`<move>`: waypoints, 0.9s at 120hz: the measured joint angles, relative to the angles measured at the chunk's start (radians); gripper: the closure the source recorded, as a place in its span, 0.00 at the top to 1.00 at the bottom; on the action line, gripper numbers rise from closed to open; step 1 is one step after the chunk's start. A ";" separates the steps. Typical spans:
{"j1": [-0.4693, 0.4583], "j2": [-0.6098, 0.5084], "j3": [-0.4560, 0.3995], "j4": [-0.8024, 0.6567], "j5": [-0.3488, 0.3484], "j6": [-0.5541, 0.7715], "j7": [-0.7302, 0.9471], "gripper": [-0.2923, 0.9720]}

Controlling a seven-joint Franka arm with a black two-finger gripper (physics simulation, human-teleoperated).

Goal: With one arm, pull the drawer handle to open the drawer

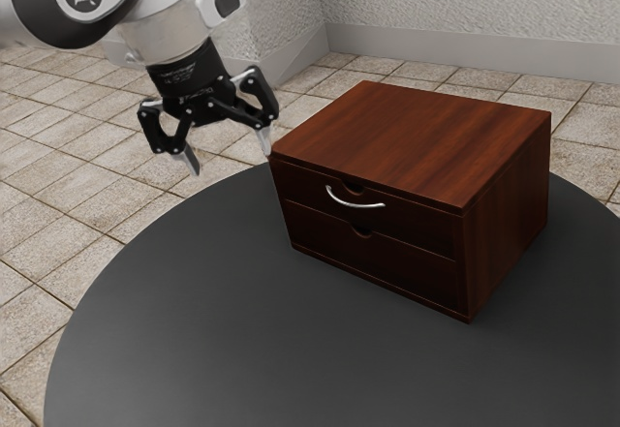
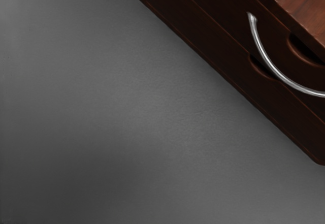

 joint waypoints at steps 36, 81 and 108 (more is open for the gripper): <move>0.033 -0.107 -0.001 -0.355 -0.030 0.288 -0.276 0.77; -0.032 -0.191 -0.027 -0.627 -0.038 0.730 -0.523 0.77; -0.032 -0.192 -0.041 -0.677 -0.038 0.853 -0.613 0.77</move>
